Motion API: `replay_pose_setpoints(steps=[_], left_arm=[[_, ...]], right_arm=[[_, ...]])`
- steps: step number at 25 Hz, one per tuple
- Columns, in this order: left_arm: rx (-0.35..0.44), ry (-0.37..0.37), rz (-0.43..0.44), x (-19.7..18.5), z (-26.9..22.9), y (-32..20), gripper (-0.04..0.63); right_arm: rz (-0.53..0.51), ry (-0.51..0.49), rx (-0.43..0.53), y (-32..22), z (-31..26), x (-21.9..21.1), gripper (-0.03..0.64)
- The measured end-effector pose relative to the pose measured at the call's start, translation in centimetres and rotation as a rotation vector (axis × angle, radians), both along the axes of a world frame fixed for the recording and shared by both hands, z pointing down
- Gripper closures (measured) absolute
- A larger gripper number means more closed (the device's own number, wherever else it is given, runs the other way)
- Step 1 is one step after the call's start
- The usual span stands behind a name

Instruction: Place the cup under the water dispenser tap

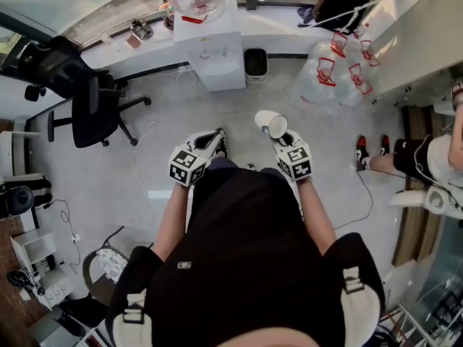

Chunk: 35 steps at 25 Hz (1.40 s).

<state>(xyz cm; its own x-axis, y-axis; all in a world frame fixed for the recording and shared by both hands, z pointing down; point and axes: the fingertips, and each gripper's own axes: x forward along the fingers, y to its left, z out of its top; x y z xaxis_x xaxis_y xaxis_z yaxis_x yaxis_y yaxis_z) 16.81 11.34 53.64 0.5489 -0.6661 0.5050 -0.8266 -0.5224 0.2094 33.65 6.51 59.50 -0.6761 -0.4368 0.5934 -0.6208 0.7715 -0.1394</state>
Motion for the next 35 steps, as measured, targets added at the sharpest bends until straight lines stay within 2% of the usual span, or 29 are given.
replay_pose_setpoints(steps=[5, 11, 18, 23, 35], left_arm=[[0.014, 0.018, 0.048, 1.0, -0.6, -2.4, 0.595], [0.000, 0.057, 0.050, 0.8, 0.1, -3.7, 0.595], [-0.038, 0.070, 0.025, -3.0, 1.5, -5.4, 0.595], [-0.028, 0.089, 0.021, -5.7, 0.6, -8.1, 0.595], [-0.050, 0.105, 0.066, -10.8, 1.6, -13.6, 0.595]], right_arm=[[0.014, 0.028, 0.007, -1.0, -0.1, 0.8, 0.578], [0.025, 0.065, -0.018, -2.6, 0.7, 1.0, 0.578], [-0.003, 0.079, -0.025, -4.4, 1.2, -2.8, 0.578], [-0.012, 0.087, -0.034, -6.1, 0.9, -5.7, 0.578], [-0.003, 0.111, -0.049, -10.8, 0.6, -11.4, 0.578]])
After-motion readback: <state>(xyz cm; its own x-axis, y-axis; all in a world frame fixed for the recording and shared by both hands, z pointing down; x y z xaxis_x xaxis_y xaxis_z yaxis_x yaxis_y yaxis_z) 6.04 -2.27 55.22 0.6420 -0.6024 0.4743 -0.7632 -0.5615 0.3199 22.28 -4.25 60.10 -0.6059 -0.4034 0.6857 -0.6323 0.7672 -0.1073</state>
